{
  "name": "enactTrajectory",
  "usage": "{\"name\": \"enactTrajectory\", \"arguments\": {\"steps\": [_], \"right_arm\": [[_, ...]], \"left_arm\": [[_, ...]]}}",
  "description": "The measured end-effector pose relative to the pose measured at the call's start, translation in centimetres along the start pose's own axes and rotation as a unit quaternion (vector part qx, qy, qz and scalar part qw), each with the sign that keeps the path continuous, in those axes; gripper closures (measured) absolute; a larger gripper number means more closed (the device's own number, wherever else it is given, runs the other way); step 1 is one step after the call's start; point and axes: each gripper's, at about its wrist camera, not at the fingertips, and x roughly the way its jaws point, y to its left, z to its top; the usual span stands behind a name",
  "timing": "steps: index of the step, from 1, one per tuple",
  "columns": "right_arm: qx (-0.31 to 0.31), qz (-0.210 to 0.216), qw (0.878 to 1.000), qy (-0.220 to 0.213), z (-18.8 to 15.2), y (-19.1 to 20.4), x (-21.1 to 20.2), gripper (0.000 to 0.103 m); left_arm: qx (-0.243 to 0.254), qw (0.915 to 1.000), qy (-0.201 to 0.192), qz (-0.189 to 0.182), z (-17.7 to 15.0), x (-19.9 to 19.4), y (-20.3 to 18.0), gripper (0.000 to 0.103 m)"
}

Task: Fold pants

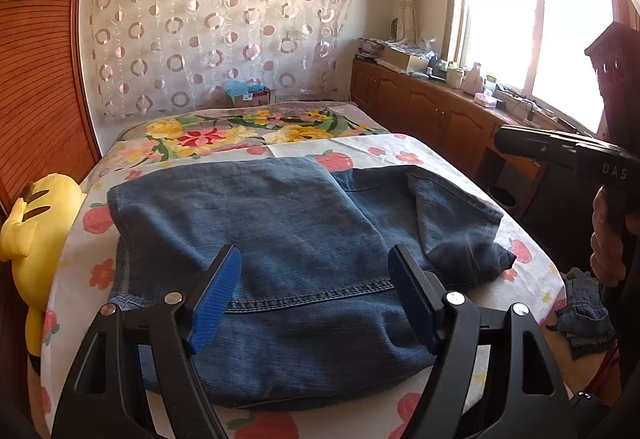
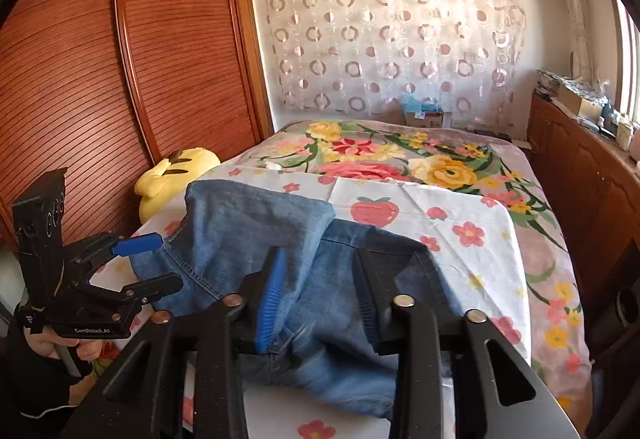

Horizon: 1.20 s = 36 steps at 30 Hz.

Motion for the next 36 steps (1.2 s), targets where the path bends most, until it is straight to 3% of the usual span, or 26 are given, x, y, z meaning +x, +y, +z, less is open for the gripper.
{"name": "enactTrajectory", "arguments": {"steps": [4,12,17,25,30,32,36], "right_arm": [[0.024,-0.031,0.999,-0.005,-0.5,-2.0,-1.0,0.060],[0.071,-0.084,0.994,0.027,-2.8,-5.3,0.8,0.060],[0.092,-0.078,0.991,0.052,-4.4,-6.5,2.3,0.058],[0.101,-0.068,0.990,0.076,-4.6,-7.6,3.1,0.057],[0.117,-0.071,0.984,0.112,-4.4,-8.4,4.3,0.058],[0.126,-0.059,0.985,0.106,-4.4,-8.7,4.1,0.091],[0.131,-0.059,0.987,0.073,-3.5,-9.0,2.7,0.096]], "left_arm": [[0.007,0.9999,0.007,-0.013,0.2,0.9,-1.1,0.026],[0.027,0.9987,0.023,-0.038,0.3,2.4,-4.2,0.026],[0.039,0.9978,0.033,-0.043,0.1,3.1,-5.4,0.026],[0.046,0.9968,0.045,-0.047,-0.3,3.7,-6.1,0.026],[0.049,0.9960,0.052,-0.053,-0.5,4.2,-6.8,0.026],[0.054,0.9955,0.055,-0.056,-0.5,4.3,-7.1,0.026],[0.058,0.9946,0.057,-0.063,-0.3,4.5,-7.8,0.026]]}}
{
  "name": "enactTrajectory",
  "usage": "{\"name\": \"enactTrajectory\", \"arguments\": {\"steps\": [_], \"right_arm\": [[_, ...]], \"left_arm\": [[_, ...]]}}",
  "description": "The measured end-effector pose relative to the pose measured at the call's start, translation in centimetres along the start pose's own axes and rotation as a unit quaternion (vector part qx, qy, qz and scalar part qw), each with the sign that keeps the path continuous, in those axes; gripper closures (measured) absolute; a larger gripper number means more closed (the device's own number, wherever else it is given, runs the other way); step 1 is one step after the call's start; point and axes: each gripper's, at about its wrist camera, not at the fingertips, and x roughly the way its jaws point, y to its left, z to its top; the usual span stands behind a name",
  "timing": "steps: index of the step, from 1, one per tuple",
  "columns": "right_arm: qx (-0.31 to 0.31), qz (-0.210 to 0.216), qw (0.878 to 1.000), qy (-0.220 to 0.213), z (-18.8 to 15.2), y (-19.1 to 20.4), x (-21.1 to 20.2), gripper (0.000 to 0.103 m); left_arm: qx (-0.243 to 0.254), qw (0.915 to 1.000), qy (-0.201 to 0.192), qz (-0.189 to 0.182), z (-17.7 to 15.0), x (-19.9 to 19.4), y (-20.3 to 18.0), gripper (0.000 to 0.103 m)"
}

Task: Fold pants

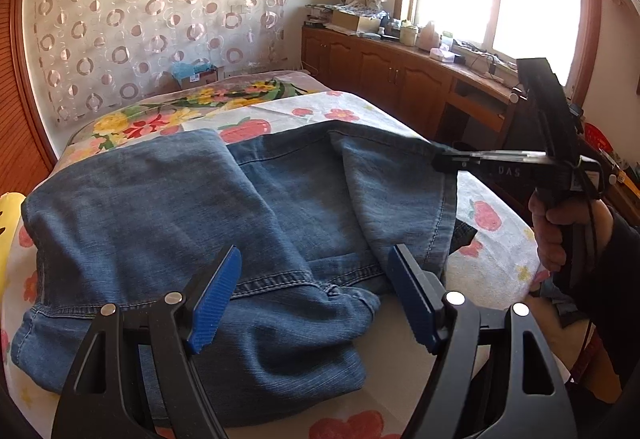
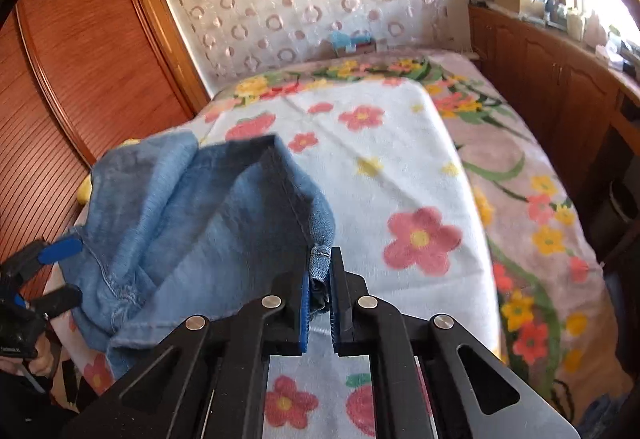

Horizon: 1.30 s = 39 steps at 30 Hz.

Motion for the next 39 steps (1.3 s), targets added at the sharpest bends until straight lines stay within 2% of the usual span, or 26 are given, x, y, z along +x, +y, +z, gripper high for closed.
{"name": "enactTrajectory", "arguments": {"steps": [2,8,15,20,21,23,25,26,34,39], "right_arm": [[0.010,-0.002,1.000,-0.012,0.5,-0.4,-0.8,0.096],[0.000,0.004,1.000,-0.008,1.0,0.0,-1.2,0.095],[-0.006,0.004,1.000,-0.013,0.0,-0.1,-0.7,0.095],[-0.005,0.004,1.000,-0.015,0.1,-0.2,-0.4,0.095],[-0.005,0.005,1.000,-0.016,0.1,-0.3,-0.5,0.095],[-0.006,0.006,1.000,-0.018,0.3,-0.3,-0.5,0.096],[-0.009,0.009,1.000,-0.022,0.5,-0.3,-0.5,0.096],[-0.010,0.012,1.000,-0.024,0.6,-0.2,-0.5,0.095],[-0.037,0.047,0.995,-0.074,4.5,1.6,-2.3,0.096],[-0.074,0.083,0.988,-0.110,8.4,5.4,-3.5,0.096]], "left_arm": [[0.003,0.9999,0.000,-0.011,0.2,0.0,-0.6,0.026],[0.016,0.9989,0.000,-0.043,0.4,0.2,-2.8,0.026],[0.025,0.9954,0.039,-0.084,-0.7,1.7,-4.5,0.028],[0.026,0.9928,0.073,-0.091,-1.4,3.6,-5.1,0.060],[0.027,0.9916,0.075,-0.102,-1.6,3.6,-5.2,0.064],[0.036,0.9904,0.076,-0.110,-1.6,3.5,-5.6,0.081],[0.052,0.9903,0.073,-0.107,-1.3,3.1,-6.1,0.092],[0.060,0.9908,0.068,-0.101,-1.1,2.8,-6.3,0.094],[0.065,0.9954,0.005,-0.070,3.0,-1.8,-4.5,0.097],[0.054,0.9970,-0.042,-0.036,5.4,-6.4,-1.5,0.097]]}}
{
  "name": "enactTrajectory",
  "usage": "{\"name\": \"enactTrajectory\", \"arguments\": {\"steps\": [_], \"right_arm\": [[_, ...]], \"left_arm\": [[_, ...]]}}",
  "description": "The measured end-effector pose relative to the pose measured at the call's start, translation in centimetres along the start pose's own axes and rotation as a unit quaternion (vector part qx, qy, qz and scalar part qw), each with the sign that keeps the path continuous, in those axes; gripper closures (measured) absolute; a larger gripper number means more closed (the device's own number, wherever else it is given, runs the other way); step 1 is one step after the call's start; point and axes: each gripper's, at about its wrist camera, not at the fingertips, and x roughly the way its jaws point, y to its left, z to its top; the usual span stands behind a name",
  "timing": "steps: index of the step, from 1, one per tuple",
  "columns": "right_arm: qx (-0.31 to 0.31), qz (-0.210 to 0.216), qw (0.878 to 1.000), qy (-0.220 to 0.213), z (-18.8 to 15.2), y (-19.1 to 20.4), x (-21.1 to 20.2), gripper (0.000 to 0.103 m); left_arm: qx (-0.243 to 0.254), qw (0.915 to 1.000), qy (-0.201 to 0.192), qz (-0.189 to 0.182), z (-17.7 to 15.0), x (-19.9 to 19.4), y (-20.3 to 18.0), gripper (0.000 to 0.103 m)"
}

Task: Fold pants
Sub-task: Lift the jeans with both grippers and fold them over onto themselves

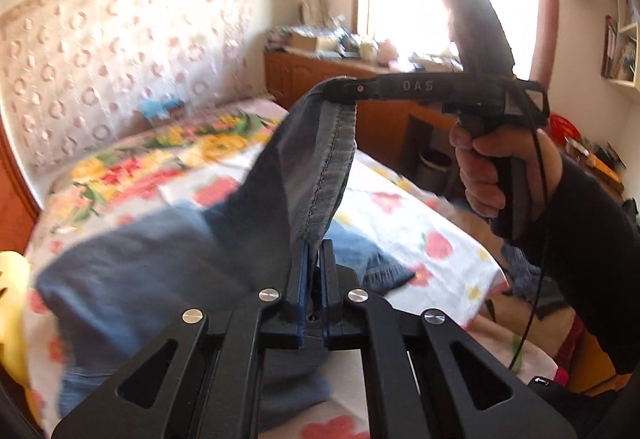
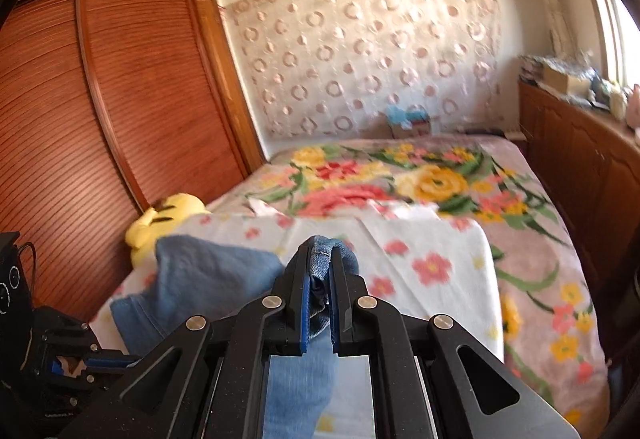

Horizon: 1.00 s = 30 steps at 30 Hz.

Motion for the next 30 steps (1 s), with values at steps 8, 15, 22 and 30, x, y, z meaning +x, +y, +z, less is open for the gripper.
{"name": "enactTrajectory", "arguments": {"steps": [8,15,22,30], "right_arm": [[-0.058,0.074,0.995,-0.013,5.0,7.2,4.0,0.096],[-0.102,0.121,0.987,0.030,7.3,12.7,11.2,0.096],[-0.160,0.136,0.974,0.080,10.0,17.2,19.6,0.096],[-0.190,0.117,0.964,0.147,10.0,21.0,26.9,0.096]], "left_arm": [[-0.024,0.9961,-0.036,0.077,0.0,-6.7,6.1,0.097],[-0.070,0.9902,-0.029,0.118,-3.5,-8.7,11.6,0.097],[-0.120,0.9838,-0.015,0.132,-7.8,-8.8,14.9,0.097],[-0.180,0.9746,0.027,0.131,-12.4,-5.7,18.2,0.097]]}}
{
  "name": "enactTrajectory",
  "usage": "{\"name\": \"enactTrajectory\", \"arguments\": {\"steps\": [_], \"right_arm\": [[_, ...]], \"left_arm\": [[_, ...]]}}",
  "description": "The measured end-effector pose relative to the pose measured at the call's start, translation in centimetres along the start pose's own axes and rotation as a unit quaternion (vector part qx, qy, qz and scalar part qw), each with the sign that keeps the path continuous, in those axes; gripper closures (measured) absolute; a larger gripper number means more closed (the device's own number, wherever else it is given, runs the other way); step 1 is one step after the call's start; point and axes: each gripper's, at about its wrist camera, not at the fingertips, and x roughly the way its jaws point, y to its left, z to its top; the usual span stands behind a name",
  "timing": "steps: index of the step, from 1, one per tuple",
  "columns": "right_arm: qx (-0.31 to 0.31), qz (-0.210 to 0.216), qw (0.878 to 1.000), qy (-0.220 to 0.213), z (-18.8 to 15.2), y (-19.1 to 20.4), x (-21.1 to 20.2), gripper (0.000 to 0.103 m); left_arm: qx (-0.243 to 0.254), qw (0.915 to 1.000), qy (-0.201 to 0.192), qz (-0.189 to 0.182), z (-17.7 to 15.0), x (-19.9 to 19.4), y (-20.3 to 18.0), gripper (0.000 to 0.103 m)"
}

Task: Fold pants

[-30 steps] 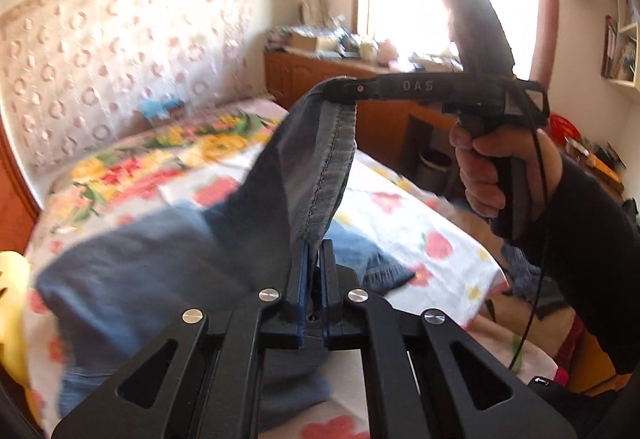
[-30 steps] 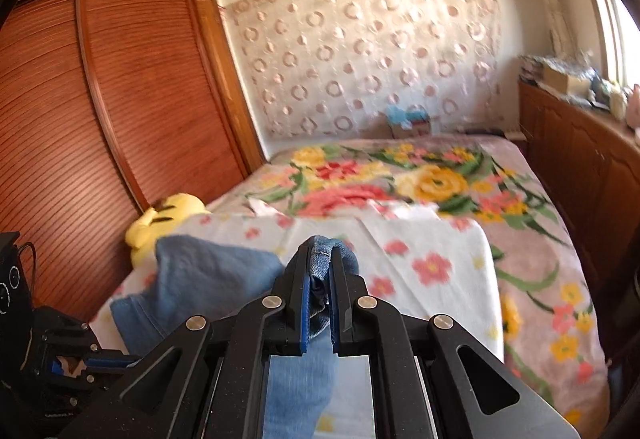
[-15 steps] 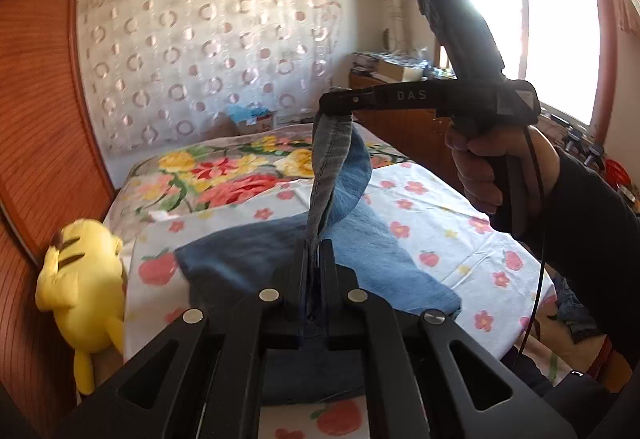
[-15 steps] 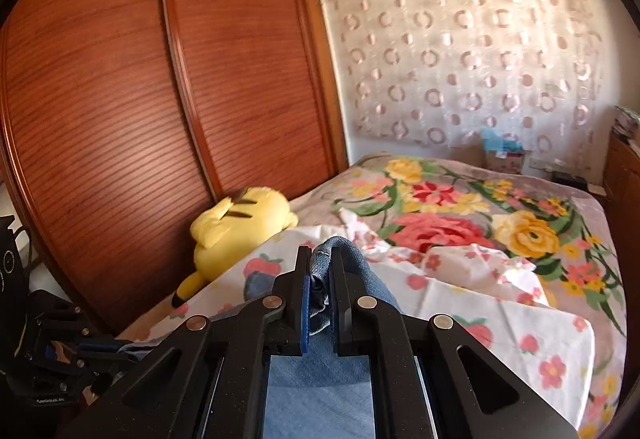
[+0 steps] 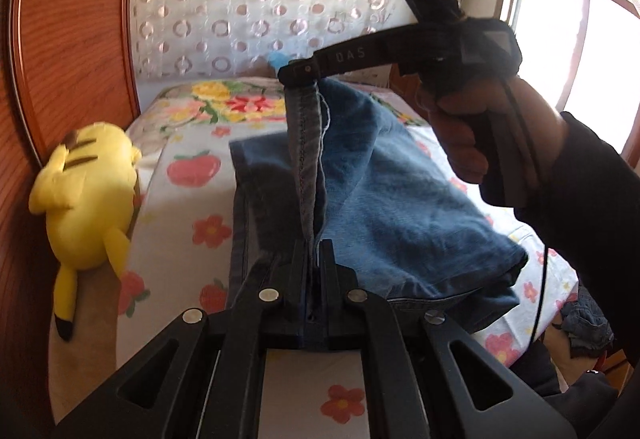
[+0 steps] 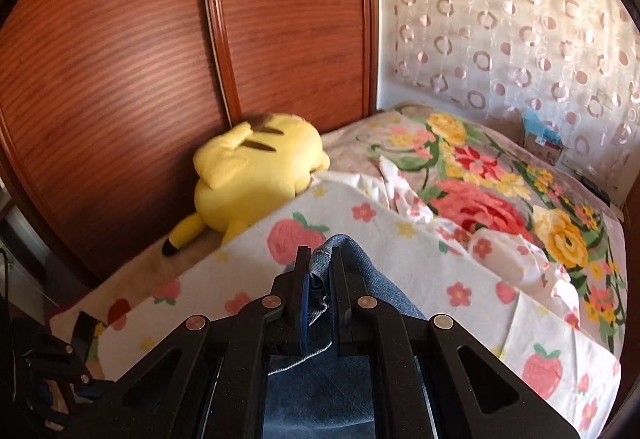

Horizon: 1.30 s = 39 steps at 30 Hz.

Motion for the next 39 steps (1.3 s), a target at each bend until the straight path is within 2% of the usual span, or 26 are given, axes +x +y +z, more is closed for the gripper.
{"name": "enactTrajectory", "arguments": {"steps": [3,5,12,17,19,22,25,27,29,32,36,38,39], "right_arm": [[0.014,-0.009,1.000,0.014,0.3,-0.5,0.9,0.083],[0.018,-0.022,1.000,0.008,0.5,-0.8,0.4,0.067],[0.032,-0.059,0.997,-0.026,-1.1,-3.1,-4.4,0.065],[0.057,-0.083,0.995,-0.025,-6.2,-4.3,-8.1,0.065],[0.063,-0.104,0.992,-0.018,-8.3,-3.7,-9.5,0.065],[0.077,-0.107,0.991,-0.015,-10.6,-3.2,-10.9,0.065],[0.091,-0.110,0.990,-0.011,-12.8,-2.5,-12.5,0.065],[0.097,-0.112,0.989,-0.009,-13.4,-2.4,-13.3,0.065],[0.108,-0.111,0.988,-0.007,-14.1,-2.2,-13.8,0.065],[0.125,-0.103,0.987,-0.005,-15.3,-1.7,-14.9,0.065],[0.130,-0.099,0.987,0.000,-16.1,-1.5,-15.6,0.065],[0.131,-0.100,0.986,0.004,-16.2,-1.6,-15.1,0.058],[0.130,-0.110,0.985,0.007,-16.2,-1.9,-14.9,0.058]], "left_arm": [[-0.009,0.9998,0.020,0.001,-1.0,1.2,0.5,0.097],[-0.012,0.9996,0.026,0.004,-1.4,1.7,0.6,0.097],[-0.011,0.9996,0.023,0.014,-1.5,1.5,0.2,0.097],[-0.004,0.9997,0.016,0.017,-0.8,1.1,0.1,0.097],[-0.006,0.9998,0.010,0.017,-0.6,0.8,0.0,0.095],[-0.007,0.9997,-0.005,0.021,-0.1,0.1,-0.1,0.092],[0.003,0.9993,-0.019,0.031,0.4,-0.6,-0.5,0.076],[0.006,0.9993,-0.019,0.030,0.7,-0.7,-0.7,0.072],[0.009,0.9993,-0.020,0.031,0.8,-0.6,-0.9,0.047],[0.004,0.9995,-0.019,0.025,0.9,0.0,-1.0,0.026],[0.002,0.9994,-0.018,0.031,0.6,0.8,-1.6,0.026],[0.004,0.9995,-0.014,0.028,0.5,1.3,-2.0,0.026],[0.006,0.9995,-0.012,0.028,0.4,1.5,-2.2,0.026]]}}
